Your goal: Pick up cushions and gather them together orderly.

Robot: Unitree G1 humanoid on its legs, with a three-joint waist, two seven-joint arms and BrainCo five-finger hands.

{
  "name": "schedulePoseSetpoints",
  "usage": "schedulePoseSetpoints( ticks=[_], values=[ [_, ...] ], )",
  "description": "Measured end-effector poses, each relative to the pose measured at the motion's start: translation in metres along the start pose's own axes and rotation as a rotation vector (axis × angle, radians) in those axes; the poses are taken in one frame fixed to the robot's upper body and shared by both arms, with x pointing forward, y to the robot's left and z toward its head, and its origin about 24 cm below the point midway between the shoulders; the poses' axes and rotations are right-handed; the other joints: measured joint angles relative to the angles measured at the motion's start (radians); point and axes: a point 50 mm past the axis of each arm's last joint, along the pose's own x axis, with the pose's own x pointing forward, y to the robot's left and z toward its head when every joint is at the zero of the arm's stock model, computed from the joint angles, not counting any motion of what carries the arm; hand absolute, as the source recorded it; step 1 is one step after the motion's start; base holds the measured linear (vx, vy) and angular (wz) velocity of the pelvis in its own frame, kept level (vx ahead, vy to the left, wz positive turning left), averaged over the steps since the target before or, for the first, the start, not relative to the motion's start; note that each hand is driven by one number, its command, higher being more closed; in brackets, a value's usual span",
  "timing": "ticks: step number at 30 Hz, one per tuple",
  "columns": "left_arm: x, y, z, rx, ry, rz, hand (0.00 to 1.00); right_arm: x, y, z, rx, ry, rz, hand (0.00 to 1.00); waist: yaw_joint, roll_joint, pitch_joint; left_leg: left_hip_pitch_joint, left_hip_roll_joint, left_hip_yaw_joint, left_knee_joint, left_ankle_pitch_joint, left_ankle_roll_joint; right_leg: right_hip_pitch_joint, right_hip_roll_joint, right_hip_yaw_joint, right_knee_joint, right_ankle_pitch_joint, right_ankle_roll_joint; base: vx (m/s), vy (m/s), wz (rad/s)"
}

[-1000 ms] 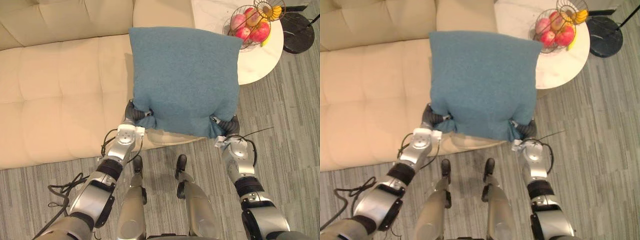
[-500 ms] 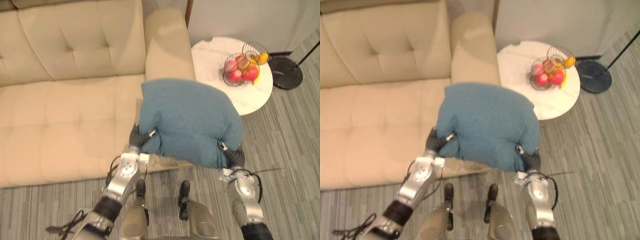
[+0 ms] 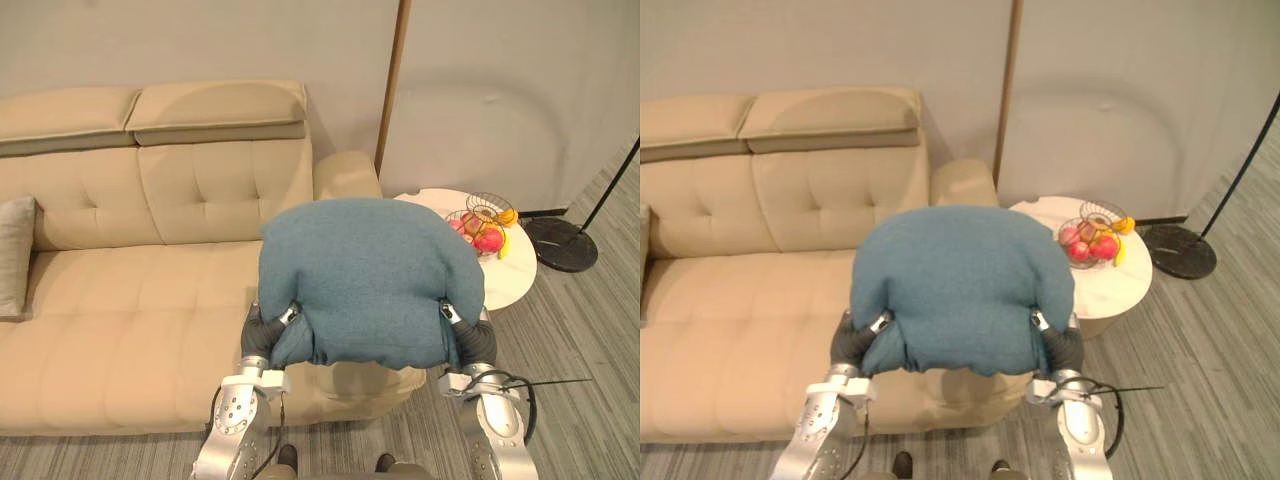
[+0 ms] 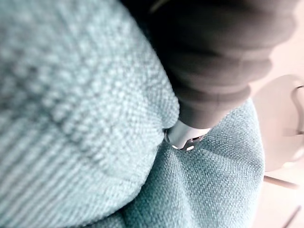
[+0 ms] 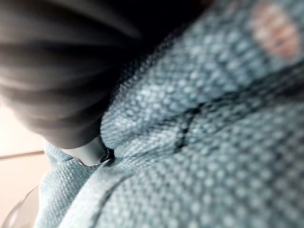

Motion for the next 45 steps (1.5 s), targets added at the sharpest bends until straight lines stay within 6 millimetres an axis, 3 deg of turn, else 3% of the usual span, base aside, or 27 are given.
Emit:
schedulePoseSetpoints(
  ticks=[4, 5, 6, 9, 11, 13, 14, 15, 16, 17, 18, 20, 22, 23, 24, 25, 26, 27, 28, 29, 31, 33, 37, 39, 40, 42, 45],
  values=[
    [0.001, -0.002, 0.001, -0.008, -0.011, -0.01, 1.0, 0.001, 0.0, 0.002, 0.0, -0.016, -0.016, 1.0, -0.005, 0.016, -0.009, -0.132, -0.003, -0.082, 0.117, -0.026, -0.003, -0.023, 0.004, -0.088, 0.014, -0.014, -0.002, -0.11, -0.044, 0.73],
    [0.002, -0.003, 0.002, -0.014, -0.016, -0.011, 1.0, 0.004, 0.001, 0.004, -0.009, -0.027, -0.031, 1.0, -0.005, 0.028, -0.017, -0.177, 0.016, -0.048, 0.12, -0.049, 0.044, -0.041, 0.002, -0.139, 0.019, -0.001, -0.019, -0.08, -0.028, 0.94],
    [0.004, -0.006, 0.003, -0.021, -0.024, -0.014, 1.0, 0.009, 0.001, 0.008, -0.035, -0.05, -0.04, 1.0, -0.005, 0.023, -0.014, -0.199, 0.057, 0.069, 0.135, -0.069, 0.076, -0.05, -0.022, -0.174, 0.015, 0.008, -0.034, -0.07, 0.011, 0.98],
    [0.006, -0.01, 0.002, -0.05, -0.025, -0.012, 1.0, 0.022, 0.003, 0.016, -0.052, -0.097, -0.055, 1.0, 0.001, 0.022, -0.007, -0.247, 0.159, 0.252, 0.342, -0.112, 0.101, -0.046, -0.072, -0.233, 0.031, 0.011, -0.034, -0.05, 0.114, 0.62],
    [0.006, -0.01, 0.0, -0.065, -0.018, -0.008, 1.0, 0.024, 0.003, 0.018, -0.078, -0.109, -0.06, 1.0, -0.005, 0.023, -0.008, -0.218, 0.221, 0.303, 0.402, -0.116, 0.096, -0.021, -0.102, -0.247, 0.022, 0.025, -0.011, -0.01, 0.179, 0.4],
    [0.005, -0.014, -0.001, -0.085, -0.022, -0.013, 1.0, 0.024, -0.002, 0.02, -0.099, -0.113, -0.069, 1.0, -0.016, 0.056, -0.029, -0.184, 0.279, 0.283, 0.392, -0.131, 0.059, -0.014, -0.129, -0.272, -0.014, 0.064, 0.04, 0.0, 0.341, 0.35],
    [0.005, -0.016, -0.002, -0.092, -0.019, -0.02, 1.0, 0.024, -0.004, 0.02, -0.103, -0.113, -0.079, 1.0, -0.016, 0.064, -0.034, -0.184, 0.281, 0.266, 0.382, -0.129, 0.052, -0.014, -0.133, -0.278, -0.022, 0.074, 0.052, 0.0, 0.444, 0.49],
    [0.003, -0.023, -0.006, -0.115, -0.005, -0.041, 1.0, 0.024, -0.011, 0.022, -0.112, -0.119, -0.108, 1.0, -0.026, 0.08, -0.046, -0.184, 0.264, 0.216, 0.341, -0.146, -0.031, -0.013, -0.143, -0.288, -0.05, 0.102, 0.083, 0.01, 0.577, 0.63],
    [0.005, -0.023, -0.012, -0.099, 0.019, -0.054, 1.0, 0.023, -0.015, 0.016, -0.106, -0.098, -0.136, 1.0, -0.03, 0.05, -0.052, -0.195, 0.21, 0.203, 0.331, -0.154, -0.109, -0.01, -0.182, -0.284, -0.08, 0.131, 0.102, 0.01, 0.484, 0.63],
    [0.005, -0.02, -0.015, -0.089, 0.033, -0.052, 1.0, 0.022, -0.014, 0.012, -0.101, -0.081, -0.144, 1.0, -0.032, 0.029, -0.054, -0.204, 0.184, 0.201, 0.332, -0.157, -0.099, -0.013, -0.194, -0.268, -0.092, 0.135, 0.101, 0.01, 0.455, 0.65],
    [0.004, -0.013, -0.02, -0.066, 0.062, -0.045, 1.0, 0.02, -0.011, 0.002, -0.104, -0.041, -0.149, 1.0, -0.036, -0.016, -0.05, -0.236, 0.135, 0.186, 0.382, -0.182, -0.067, -0.017, -0.23, -0.231, -0.089, 0.142, 0.091, 0.0, 0.341, 0.43],
    [0.002, -0.005, -0.029, -0.04, 0.109, -0.028, 1.0, 0.02, -0.009, -0.009, -0.1, 0.016, -0.142, 1.0, -0.016, -0.027, -0.039, -0.263, 0.111, 0.192, 0.473, -0.246, -0.033, -0.071, -0.291, -0.189, 0.037, 0.172, 0.105, 0.02, 0.549, 0.1],
    [-0.001, 0.001, -0.036, -0.019, 0.15, -0.011, 1.0, 0.019, -0.008, -0.022, -0.1, 0.08, -0.136, 1.0, -0.003, -0.017, -0.029, -0.25, 0.091, 0.224, 0.496, -0.274, 0.002, -0.153, -0.343, -0.134, 0.183, 0.232, 0.019, 0.02, 0.408, -0.27],
    [-0.004, 0.006, -0.036, -0.015, 0.155, 0.004, 1.0, 0.019, -0.007, -0.028, -0.1, 0.11, -0.133, 1.0, -0.002, -0.004, -0.009, -0.217, 0.08, 0.24, 0.471, -0.28, 0.019, -0.201, -0.348, -0.105, 0.263, 0.242, -0.08, 0.03, 0.313, -0.28],
    [-0.006, 0.009, -0.037, -0.009, 0.162, 0.008, 1.0, 0.017, -0.005, -0.032, -0.093, 0.13, -0.13, 1.0, -0.01, 0.002, 0.014, -0.185, 0.08, 0.24, 0.447, -0.282, 0.038, -0.234, -0.282, -0.028, 0.361, 0.122, -0.022, 0.03, 0.342, -0.19],
    [-0.007, 0.01, -0.038, -0.009, 0.166, 0.007, 1.0, 0.016, -0.005, -0.033, -0.09, 0.134, -0.129, 1.0, -0.014, 0.003, 0.016, -0.175, 0.076, 0.242, 0.436, -0.285, 0.053, -0.241, -0.239, 0.001, 0.385, 0.071, 0.006, 0.02, 0.154, 0.14],
    [-0.008, 0.01, -0.038, -0.01, 0.17, 0.002, 1.0, 0.015, -0.005, -0.033, -0.089, 0.136, -0.125, 1.0, -0.026, -0.003, 0.017, -0.159, 0.054, 0.243, 0.402, -0.279, 0.071, -0.247, -0.146, 0.035, 0.392, -0.021, 0.02, 0.05, 0.129, 0.19],
    [-0.008, 0.008, -0.038, -0.013, 0.168, -0.013, 1.0, 0.018, -0.006, -0.031, -0.095, 0.126, -0.121, 1.0, -0.027, -0.02, 0.013, -0.145, 0.025, 0.257, 0.366, -0.264, 0.075, -0.257, -0.071, 0.031, 0.353, -0.075, 0.007, 0.08, 0.114, 0.1],
    [-0.007, 0.008, -0.038, -0.016, 0.167, -0.015, 1.0, 0.019, -0.006, -0.029, -0.1, 0.12, -0.116, 1.0, -0.026, -0.02, 0.016, -0.136, 0.018, 0.264, 0.354, -0.26, 0.072, -0.256, -0.043, 0.026, 0.317, -0.088, -0.007, 0.12, 0.084, -0.17],
    [-0.007, 0.006, -0.038, -0.022, 0.163, -0.021, 1.0, 0.024, -0.006, -0.026, -0.105, 0.102, -0.107, 1.0, -0.024, -0.009, 0.023, -0.129, 0.011, 0.269, 0.341, -0.256, 0.071, -0.255, 0.019, 0.025, 0.226, -0.09, -0.026, 0.14, 0.041, -0.13],
    [-0.003, 0.003, -0.035, -0.023, 0.151, -0.036, 1.0, 0.026, -0.008, -0.024, -0.11, 0.091, -0.111, 1.0, -0.033, 0.008, 0.027, -0.13, 0.004, 0.245, 0.322, -0.245, 0.068, -0.239, 0.069, 0.066, 0.138, -0.025, -0.088, 0.15, 0.023, 0.15],
    [0.0, 0.001, -0.034, -0.021, 0.143, -0.053, 1.0, 0.025, -0.011, -0.022, -0.116, 0.088, -0.118, 1.0, -0.03, 0.01, 0.026, -0.108, -0.009, 0.183, 0.273, -0.225, 0.06, -0.22, 0.077, 0.105, 0.137, -0.018, -0.093, 0.21, 0.023, 0.24],
    [-0.002, -0.004, -0.037, -0.027, 0.159, -0.079, 1.0, 0.013, -0.016, -0.015, -0.12, 0.068, -0.139, 1.0, -0.028, 0.008, 0.027, -0.032, -0.008, 0.155, 0.256, -0.209, 0.044, -0.112, 0.077, 0.083, 0.102, -0.052, -0.09, 0.19, -0.018, 0.41],
    [-0.006, -0.004, -0.034, -0.038, 0.151, -0.079, 1.0, 0.009, -0.012, -0.001, -0.104, 0.01, -0.134, 1.0, -0.02, 0.002, 0.032, -0.101, 0.006, 0.179, 0.467, -0.211, 0.045, -0.045, 0.069, 0.08, 0.053, -0.057, -0.089, 0.15, -0.02, 0.14],
    [-0.011, -0.007, -0.03, -0.058, 0.132, -0.08, 1.0, 0.006, -0.01, 0.009, -0.099, -0.029, -0.128, 1.0, -0.004, 0.001, 0.039, -0.18, 0.052, 0.218, 0.656, -0.22, 0.052, -0.013, 0.076, 0.086, 0.031, -0.057, -0.09, 0.08, 0.016, -0.16],
    [-0.018, -0.01, -0.026, -0.09, 0.118, -0.076, 1.0, 0.006, -0.008, 0.018, -0.093, -0.068, -0.124, 1.0, 0.014, 0.004, 0.033, -0.224, 0.12, 0.242, 0.732, -0.255, 0.052, 0.013, 0.086, 0.106, 0.025, -0.061, -0.096, 0.12, 0.07, -0.46],
    [-0.015, -0.014, -0.024, -0.114, 0.097, -0.071, 1.0, 0.01, -0.005, 0.025, -0.083, -0.114, -0.121, 1.0, 0.025, 0.0, 0.032, -0.239, 0.128, 0.167, 0.513, -0.257, 0.061, 0.008, 0.073, 0.169, 0.016, -0.061, -0.094, 0.11, 0.171, -0.57]
  ],
)
